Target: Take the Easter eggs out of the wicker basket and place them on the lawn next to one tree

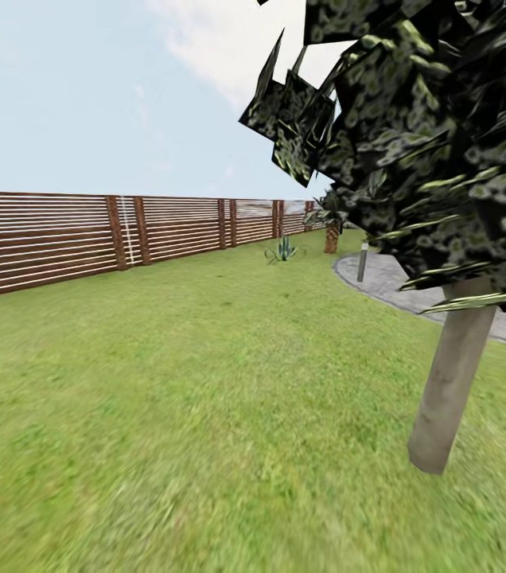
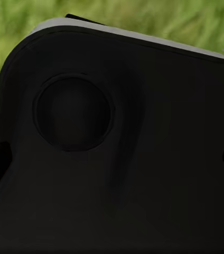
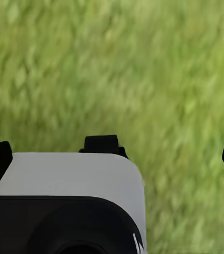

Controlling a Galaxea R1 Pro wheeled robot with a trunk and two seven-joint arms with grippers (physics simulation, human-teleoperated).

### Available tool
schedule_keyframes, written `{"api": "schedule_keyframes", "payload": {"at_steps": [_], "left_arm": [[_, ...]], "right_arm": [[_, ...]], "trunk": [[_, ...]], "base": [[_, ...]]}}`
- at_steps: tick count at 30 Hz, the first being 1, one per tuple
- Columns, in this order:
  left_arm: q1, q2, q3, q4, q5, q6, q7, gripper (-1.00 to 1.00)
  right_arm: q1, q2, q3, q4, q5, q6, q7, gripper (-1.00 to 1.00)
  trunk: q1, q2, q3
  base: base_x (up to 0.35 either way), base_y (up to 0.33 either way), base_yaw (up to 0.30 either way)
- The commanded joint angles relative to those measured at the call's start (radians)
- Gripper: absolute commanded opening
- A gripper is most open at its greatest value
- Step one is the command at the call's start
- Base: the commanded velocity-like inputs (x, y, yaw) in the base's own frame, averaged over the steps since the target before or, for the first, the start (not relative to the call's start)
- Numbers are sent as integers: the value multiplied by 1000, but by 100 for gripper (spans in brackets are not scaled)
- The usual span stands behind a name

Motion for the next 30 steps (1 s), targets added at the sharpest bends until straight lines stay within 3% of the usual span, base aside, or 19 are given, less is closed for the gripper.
{"api": "schedule_keyframes", "payload": {"at_steps": [1,30], "left_arm": [[0,0,3,-1,11,0,-5,100],[0,-2,3,-1,10,0,-5,100]], "right_arm": [[-1,0,-5,1,1,-4,1,100],[-1,0,-4,1,1,-4,1,100]], "trunk": [[1,0,-1],[1,0,-1]], "base": [[332,119,2],[333,123,0]]}}
